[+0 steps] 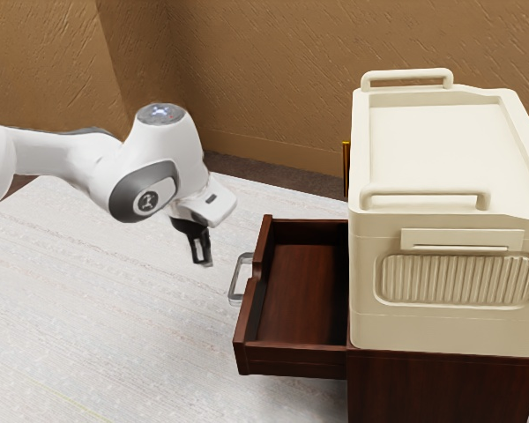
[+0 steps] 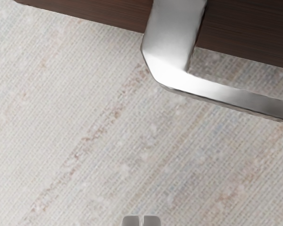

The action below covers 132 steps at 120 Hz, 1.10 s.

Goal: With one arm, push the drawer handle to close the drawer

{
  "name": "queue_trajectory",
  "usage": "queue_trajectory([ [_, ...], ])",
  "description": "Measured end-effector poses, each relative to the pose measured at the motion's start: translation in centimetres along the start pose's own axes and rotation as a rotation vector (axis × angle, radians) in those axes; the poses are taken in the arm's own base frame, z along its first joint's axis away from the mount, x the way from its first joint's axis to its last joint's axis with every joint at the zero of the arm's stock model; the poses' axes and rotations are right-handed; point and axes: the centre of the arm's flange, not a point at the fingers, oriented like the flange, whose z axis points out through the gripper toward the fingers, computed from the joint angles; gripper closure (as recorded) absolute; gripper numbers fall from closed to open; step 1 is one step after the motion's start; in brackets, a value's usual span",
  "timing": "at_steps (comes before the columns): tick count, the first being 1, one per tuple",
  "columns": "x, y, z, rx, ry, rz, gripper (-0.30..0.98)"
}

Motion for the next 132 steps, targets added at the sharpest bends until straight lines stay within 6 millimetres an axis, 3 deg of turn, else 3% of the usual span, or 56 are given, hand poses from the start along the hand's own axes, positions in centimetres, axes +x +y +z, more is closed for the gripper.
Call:
queue_trajectory([
  [37, 3.9, 2.8, 1.2, 0.044, 0.082, 0.094, 0.79],
  [73, 5.3, 3.2, 1.0, 0.089, 0.145, 0.125, 0.79],
  [108, 7.6, 6.6, 1.0, 0.086, 0.176, 0.197, 0.79],
  [132, 8.3, 6.7, 1.3, 0.095, 0.181, 0.206, 0.79],
])
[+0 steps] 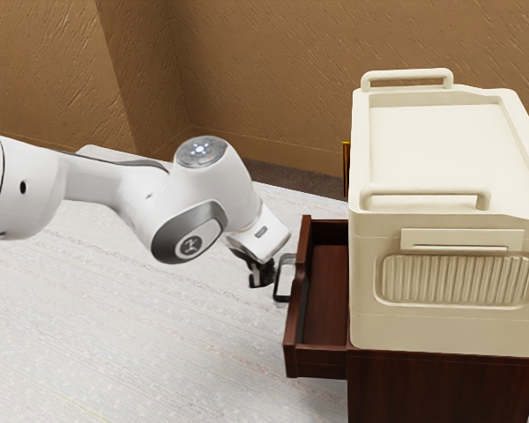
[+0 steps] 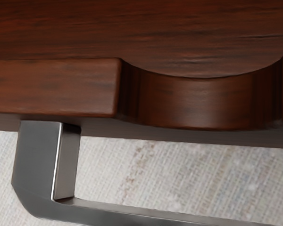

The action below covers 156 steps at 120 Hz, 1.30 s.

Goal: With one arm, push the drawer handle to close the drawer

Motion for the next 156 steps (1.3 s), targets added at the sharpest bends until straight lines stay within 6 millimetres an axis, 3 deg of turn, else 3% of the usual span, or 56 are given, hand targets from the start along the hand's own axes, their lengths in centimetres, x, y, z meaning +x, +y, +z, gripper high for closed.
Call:
queue_trajectory([
  [78, 3.8, 1.6, 1.5, 0.044, 0.064, 0.057, 0.78],
  [104, 6.7, 2.3, 1.1, 0.062, 0.109, 0.085, 0.79],
  [139, 7.4, 2.3, 1.5, 0.063, 0.120, 0.080, 0.79],
  [156, 6.2, 2.6, 0.8, 0.054, 0.123, 0.066, 0.79],
])
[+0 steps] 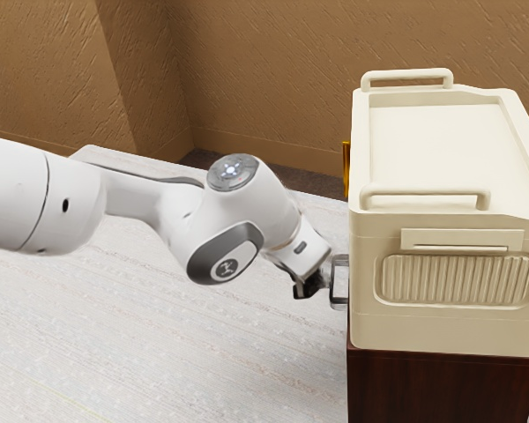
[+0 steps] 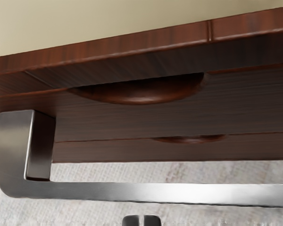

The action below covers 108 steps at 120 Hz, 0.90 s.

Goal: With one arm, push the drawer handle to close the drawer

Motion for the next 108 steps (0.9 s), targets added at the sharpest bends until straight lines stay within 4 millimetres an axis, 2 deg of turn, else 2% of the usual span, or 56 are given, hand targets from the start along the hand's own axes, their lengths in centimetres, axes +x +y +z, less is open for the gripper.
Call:
queue_trajectory([
  [17, -1.5, -0.9, -1.6, 0.007, 0.007, -0.029, 0.79],
  [26, -2.1, -2.0, -2.8, 0.017, 0.011, -0.049, 0.79],
  [49, -4.9, -6.7, -5.8, 0.026, -0.028, -0.131, 0.79],
  [62, -5.0, -9.8, -8.3, 0.023, -0.061, -0.164, 0.79],
  [80, -5.5, -13.1, -11.6, -0.007, -0.130, -0.217, 0.79],
  [94, -5.5, -15.4, -15.4, -0.020, -0.191, -0.273, 0.78],
  [97, -5.7, -15.5, -15.7, -0.028, -0.209, -0.287, 0.76],
  [108, -6.8, -15.6, -16.0, -0.063, -0.273, -0.335, 0.56],
])
